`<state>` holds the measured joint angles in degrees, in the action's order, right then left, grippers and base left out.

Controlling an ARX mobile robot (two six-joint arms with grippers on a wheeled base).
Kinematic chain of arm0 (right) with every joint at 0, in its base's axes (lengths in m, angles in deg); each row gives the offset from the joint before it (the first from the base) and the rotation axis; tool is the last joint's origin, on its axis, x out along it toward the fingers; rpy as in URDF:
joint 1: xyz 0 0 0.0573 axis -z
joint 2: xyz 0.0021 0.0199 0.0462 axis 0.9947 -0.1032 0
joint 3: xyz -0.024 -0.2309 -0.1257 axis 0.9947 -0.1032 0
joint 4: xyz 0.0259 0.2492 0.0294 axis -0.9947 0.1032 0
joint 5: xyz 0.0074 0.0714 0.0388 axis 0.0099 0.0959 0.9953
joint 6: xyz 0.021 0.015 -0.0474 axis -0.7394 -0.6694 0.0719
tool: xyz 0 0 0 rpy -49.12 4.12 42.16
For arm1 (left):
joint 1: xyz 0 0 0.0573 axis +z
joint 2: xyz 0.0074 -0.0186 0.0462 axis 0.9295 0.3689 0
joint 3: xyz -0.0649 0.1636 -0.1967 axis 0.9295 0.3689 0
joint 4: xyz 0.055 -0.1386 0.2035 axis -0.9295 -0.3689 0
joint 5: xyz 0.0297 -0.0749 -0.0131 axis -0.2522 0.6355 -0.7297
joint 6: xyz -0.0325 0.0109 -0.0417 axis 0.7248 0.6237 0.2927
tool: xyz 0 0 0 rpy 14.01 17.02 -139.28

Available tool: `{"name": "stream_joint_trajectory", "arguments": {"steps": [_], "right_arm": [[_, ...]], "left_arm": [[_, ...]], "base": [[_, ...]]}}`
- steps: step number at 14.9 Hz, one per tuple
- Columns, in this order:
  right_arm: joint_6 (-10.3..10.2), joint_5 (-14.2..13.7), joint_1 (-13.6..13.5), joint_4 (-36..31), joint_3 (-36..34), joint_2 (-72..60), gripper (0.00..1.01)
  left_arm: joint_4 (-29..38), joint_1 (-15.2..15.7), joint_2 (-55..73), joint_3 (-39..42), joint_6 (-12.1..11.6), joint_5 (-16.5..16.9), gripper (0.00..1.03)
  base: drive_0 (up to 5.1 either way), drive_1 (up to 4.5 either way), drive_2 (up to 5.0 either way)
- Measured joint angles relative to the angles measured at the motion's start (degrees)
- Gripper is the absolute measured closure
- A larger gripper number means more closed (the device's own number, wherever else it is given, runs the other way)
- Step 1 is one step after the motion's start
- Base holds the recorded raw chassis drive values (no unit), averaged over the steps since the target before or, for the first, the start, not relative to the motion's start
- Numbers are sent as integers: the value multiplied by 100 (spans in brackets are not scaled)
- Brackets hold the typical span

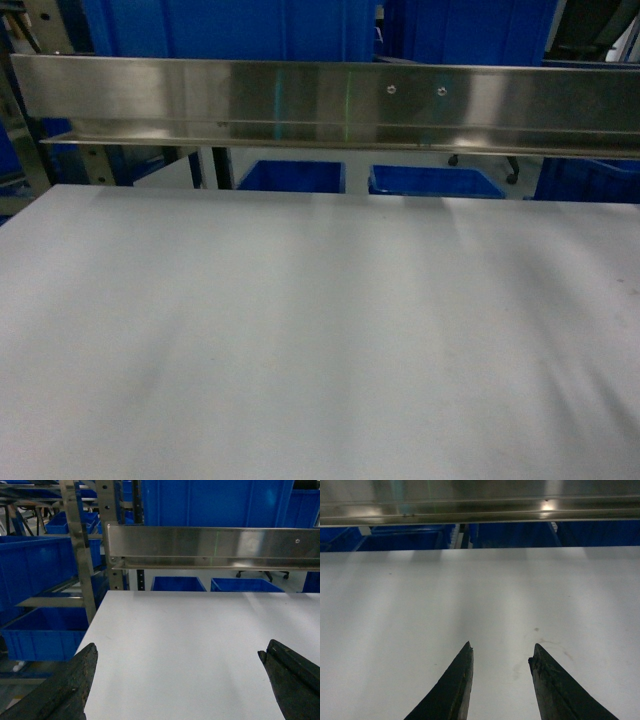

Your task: Place magnetic block on left shelf second layer

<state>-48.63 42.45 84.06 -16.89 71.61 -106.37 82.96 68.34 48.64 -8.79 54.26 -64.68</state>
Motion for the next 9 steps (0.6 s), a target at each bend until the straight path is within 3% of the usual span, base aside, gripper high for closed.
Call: {"name": "stream_joint_trajectory", "arguments": {"steps": [9], "right_arm": [[0,9,-2,2,0,2,70]], "left_arm": [[-2,0,0,0,0,-4,5]], "base": [[-499,246,246]]}}
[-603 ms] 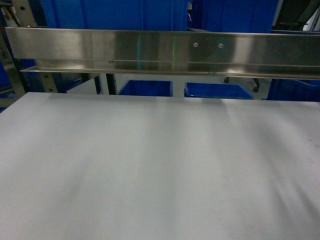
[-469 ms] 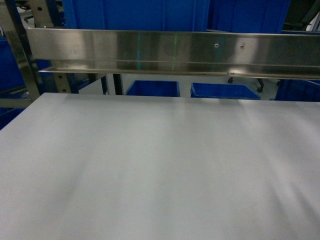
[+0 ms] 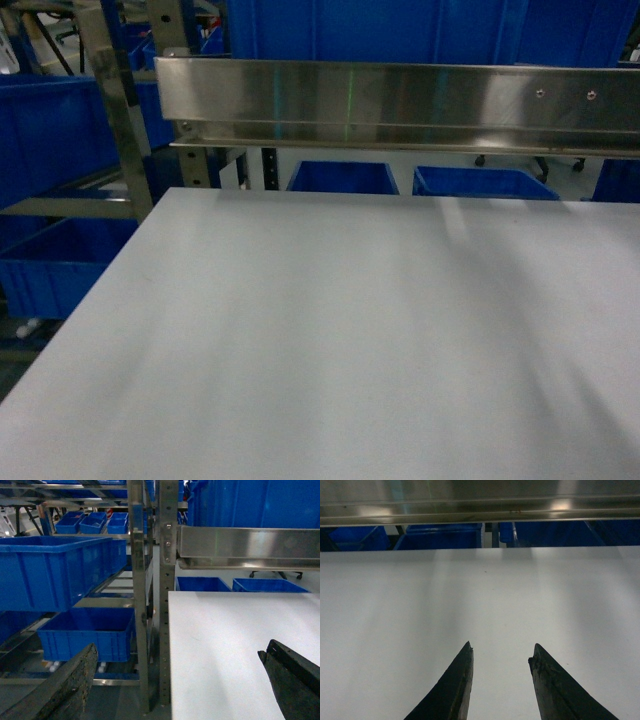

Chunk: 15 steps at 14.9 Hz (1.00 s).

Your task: Place magnetic block on left shelf second layer

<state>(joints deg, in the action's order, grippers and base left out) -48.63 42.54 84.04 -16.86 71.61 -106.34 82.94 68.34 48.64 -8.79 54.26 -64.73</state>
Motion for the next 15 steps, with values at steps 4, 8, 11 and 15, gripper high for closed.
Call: {"name": "stream_joint_trajectory", "arguments": {"steps": [4,8,11,15], "right_arm": [[0,-2,2,-11,0,2,70],[0,-9,4,-11,0,2,70],[0,-4,2,-4,0,2,70],[0,-7,2,-4,-2,0,70]], "left_arm": [[0,0,0,0,0,2,5],[-2,0,0,0,0,-2,5],[0,0,0,0,0,2,5],[13,0,0,0,0,4,5]], "base": [[-506,239,239],[-502,243,243],[-496,249,249],[-496,250,250]]}}
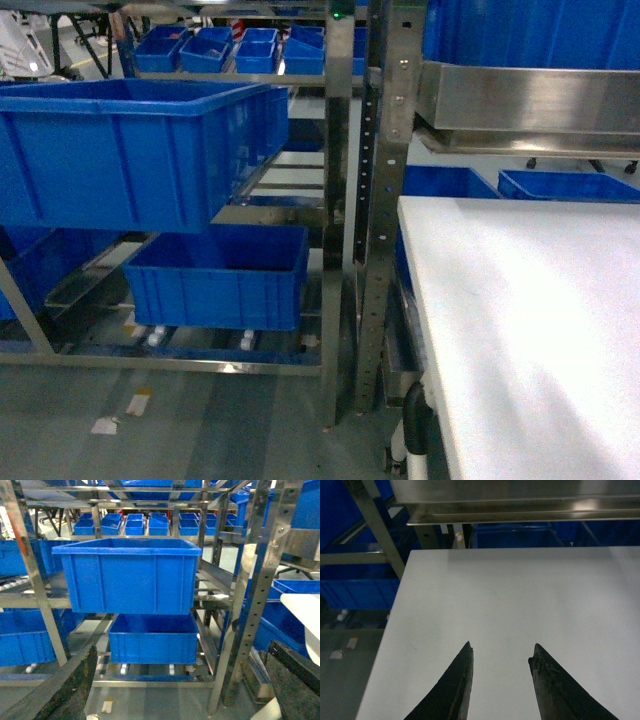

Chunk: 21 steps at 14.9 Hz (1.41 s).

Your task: Place magnetic block on left shelf second layer

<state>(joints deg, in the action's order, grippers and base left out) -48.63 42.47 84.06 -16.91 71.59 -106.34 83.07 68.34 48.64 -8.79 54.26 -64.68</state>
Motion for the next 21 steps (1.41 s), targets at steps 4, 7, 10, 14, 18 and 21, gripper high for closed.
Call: {"name": "stream_joint_trajectory", "arguments": {"steps": [4,7,10,14,18,21], "right_arm": [[0,2,0,-20,2,2,70],[0,2,0,-20,0,2,70],[0,0,0,-2,0,0,70],[0,0,0,-4,0,2,70],[0,11,-2,-4,0,2,70],[0,2,0,7,-2,2,70]], "left_arm": [[-20,0,0,0,0,-2,5],[-11,0,0,0,0,2,5],[-9,0,0,0,0,-2,5],[-15,0,0,0,0,-7,5],[-11,0,0,0,0,0,5],[-13,0,0,0,0,0,5]], "base": [[-495,250,250],[-493,252,252],[-497,249,249],[-502,243,243],[-502,244,244],[-497,249,249]]}}
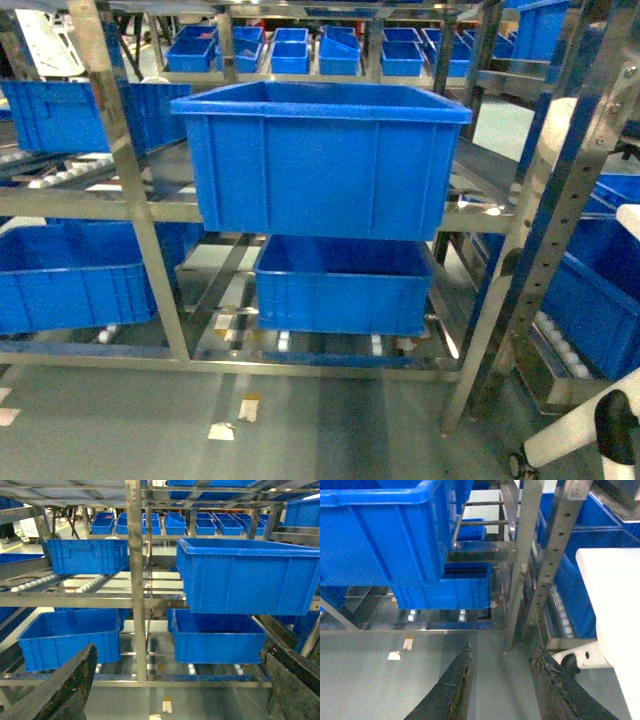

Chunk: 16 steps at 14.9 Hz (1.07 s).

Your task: Place magnetic block on left shelf second layer

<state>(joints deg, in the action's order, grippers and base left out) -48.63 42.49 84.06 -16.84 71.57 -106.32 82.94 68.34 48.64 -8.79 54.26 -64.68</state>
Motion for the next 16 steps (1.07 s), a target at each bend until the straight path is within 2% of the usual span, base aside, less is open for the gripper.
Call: {"name": "stream_joint_trajectory", "arguments": {"steps": [6,10,16], "right_arm": [[0,4,0,-7,-7,0,70],[0,17,-33,-13,-13,-2,70],[0,15,-31,2,-20,7,70]], "left_arm": [[0,0,0,0,0,-7,5],[-15,-4,0,0,0,-17,5],[0,-4,0,0,0,-4,5]], "base": [[-499,245,245],[0,0,0],[6,432,-419]]}}
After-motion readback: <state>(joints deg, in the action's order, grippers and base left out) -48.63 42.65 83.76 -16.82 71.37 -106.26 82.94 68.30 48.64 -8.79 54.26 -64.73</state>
